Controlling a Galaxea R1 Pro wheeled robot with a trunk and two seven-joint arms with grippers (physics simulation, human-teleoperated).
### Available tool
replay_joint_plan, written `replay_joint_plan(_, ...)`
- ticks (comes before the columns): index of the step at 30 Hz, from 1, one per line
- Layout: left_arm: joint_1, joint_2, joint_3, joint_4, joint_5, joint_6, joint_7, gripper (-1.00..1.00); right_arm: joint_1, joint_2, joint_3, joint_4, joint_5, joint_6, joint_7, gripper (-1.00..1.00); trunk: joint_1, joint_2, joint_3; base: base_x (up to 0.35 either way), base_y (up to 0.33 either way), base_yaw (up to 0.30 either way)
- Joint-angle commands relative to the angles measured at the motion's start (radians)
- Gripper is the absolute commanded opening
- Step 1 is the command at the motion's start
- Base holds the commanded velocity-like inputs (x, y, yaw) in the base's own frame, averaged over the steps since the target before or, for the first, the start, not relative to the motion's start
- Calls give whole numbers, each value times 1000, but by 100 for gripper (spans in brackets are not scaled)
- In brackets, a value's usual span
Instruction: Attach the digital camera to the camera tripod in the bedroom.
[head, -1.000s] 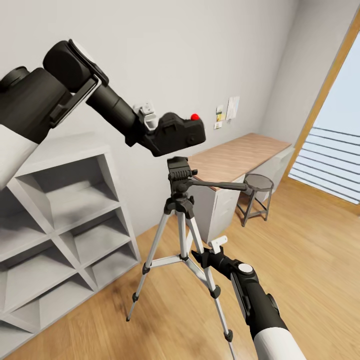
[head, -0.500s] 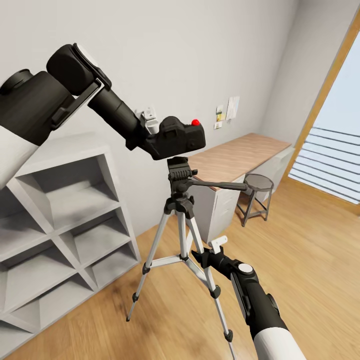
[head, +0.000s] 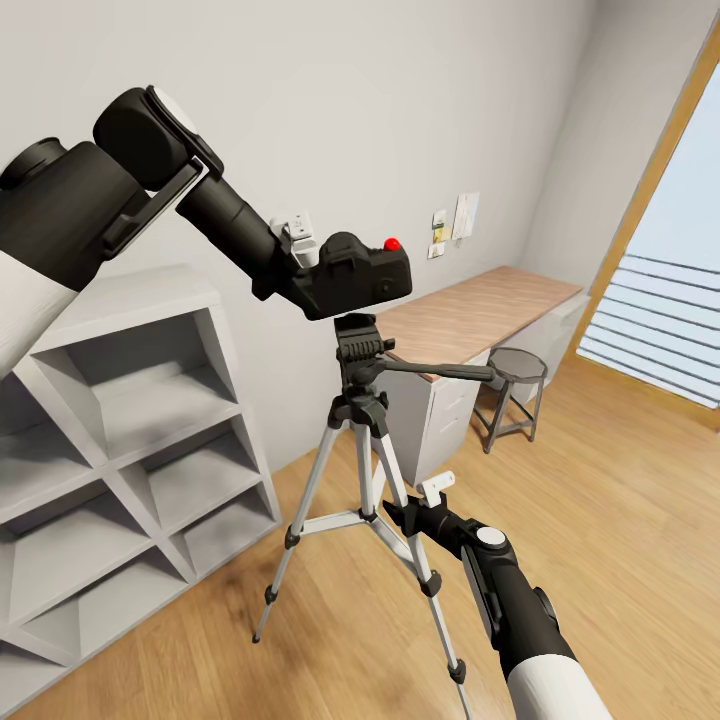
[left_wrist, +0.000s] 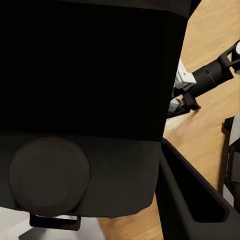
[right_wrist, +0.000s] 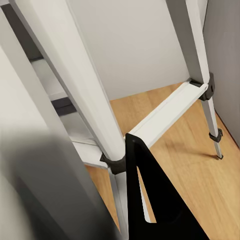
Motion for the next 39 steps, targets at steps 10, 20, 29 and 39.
replay_joint_plan(10, -1, -3, -3, 1, 2, 9, -5, -100, -1, 1, -4, -1, 72, 4, 7, -100, 1, -2, -2, 0, 0, 0)
replay_joint_plan(20, -2, -2, -3, 4, 5, 16, -4, 100, 0, 1, -4, -1, 72, 4, 7, -100, 1, -2, -2, 0, 0, 0)
replay_joint_plan(29, -2, -2, -1, 1, 2, 16, -4, 100, -1, 1, -4, -1, 72, 4, 7, -100, 1, -2, -2, 0, 0, 0)
replay_joint_plan(39, -2, 1, 5, 3, 4, 17, -3, 100, -1, 1, -4, -1, 72, 5, 8, -100, 1, -2, -2, 0, 0, 0)
